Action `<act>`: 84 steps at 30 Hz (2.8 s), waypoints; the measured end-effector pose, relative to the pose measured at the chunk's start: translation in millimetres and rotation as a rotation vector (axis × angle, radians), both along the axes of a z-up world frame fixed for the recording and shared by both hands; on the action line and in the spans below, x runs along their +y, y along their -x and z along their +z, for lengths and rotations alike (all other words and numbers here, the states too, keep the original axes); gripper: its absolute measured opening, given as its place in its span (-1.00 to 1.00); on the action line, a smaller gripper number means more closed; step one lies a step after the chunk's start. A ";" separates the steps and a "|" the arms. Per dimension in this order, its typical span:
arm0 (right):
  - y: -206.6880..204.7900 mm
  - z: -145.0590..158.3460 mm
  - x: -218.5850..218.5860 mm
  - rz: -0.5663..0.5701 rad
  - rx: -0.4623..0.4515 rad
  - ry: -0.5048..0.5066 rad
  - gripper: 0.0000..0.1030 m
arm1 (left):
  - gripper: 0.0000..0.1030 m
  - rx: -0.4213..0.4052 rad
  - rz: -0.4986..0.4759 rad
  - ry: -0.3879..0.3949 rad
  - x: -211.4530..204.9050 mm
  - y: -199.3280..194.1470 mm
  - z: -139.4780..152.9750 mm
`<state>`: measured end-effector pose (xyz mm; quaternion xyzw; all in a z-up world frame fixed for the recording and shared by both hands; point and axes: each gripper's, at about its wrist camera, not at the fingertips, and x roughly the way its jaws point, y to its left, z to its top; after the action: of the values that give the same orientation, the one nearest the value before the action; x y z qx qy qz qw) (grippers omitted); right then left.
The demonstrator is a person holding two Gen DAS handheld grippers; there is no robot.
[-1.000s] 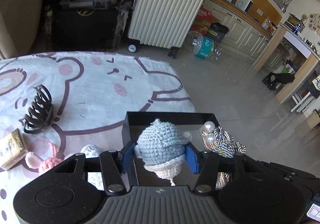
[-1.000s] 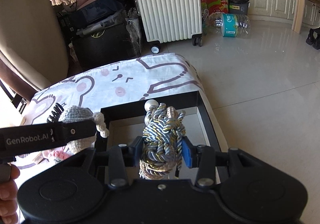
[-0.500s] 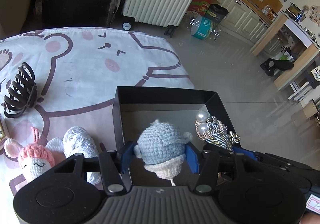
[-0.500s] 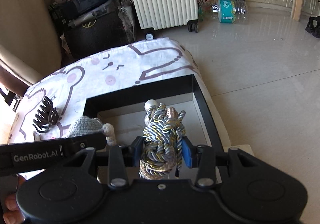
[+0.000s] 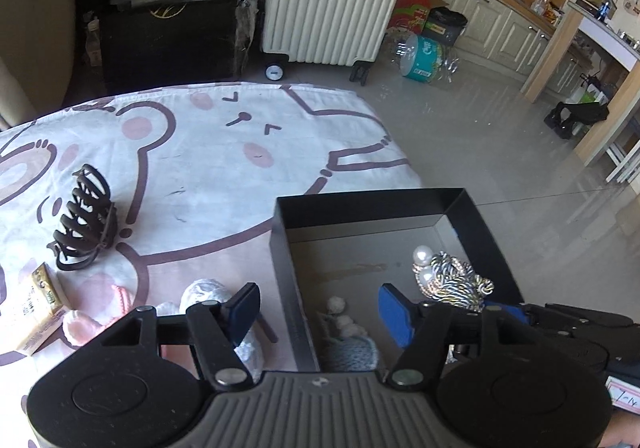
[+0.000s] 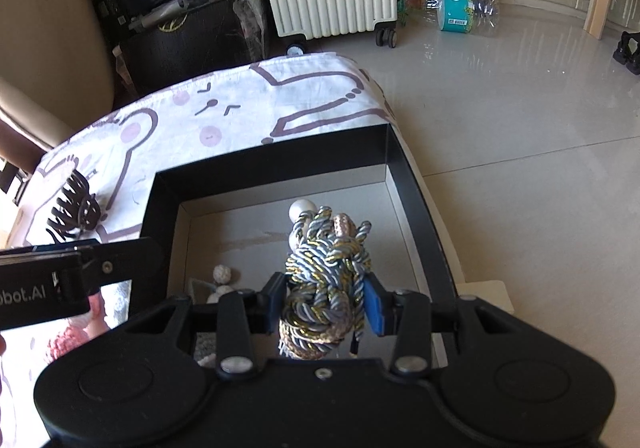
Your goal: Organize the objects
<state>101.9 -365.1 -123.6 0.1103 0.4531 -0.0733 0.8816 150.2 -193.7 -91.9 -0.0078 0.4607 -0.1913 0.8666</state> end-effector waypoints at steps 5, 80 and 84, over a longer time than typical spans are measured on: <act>-5.2 -7.9 8.0 0.048 0.039 0.016 -0.18 | 0.29 0.022 0.030 0.008 10.2 -3.5 -3.3; 64.0 91.6 31.2 -0.038 -0.110 0.046 0.22 | 0.50 -0.048 0.097 -0.128 60.3 60.5 58.7; 73.0 95.9 33.6 -0.037 -0.115 0.071 0.33 | 0.72 -0.065 0.112 -0.145 62.8 66.0 61.8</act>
<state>28.9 -331.5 -27.7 0.0912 0.3966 -0.0990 0.9081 84.2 -130.8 -30.1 0.0357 0.4438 -0.1089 0.8888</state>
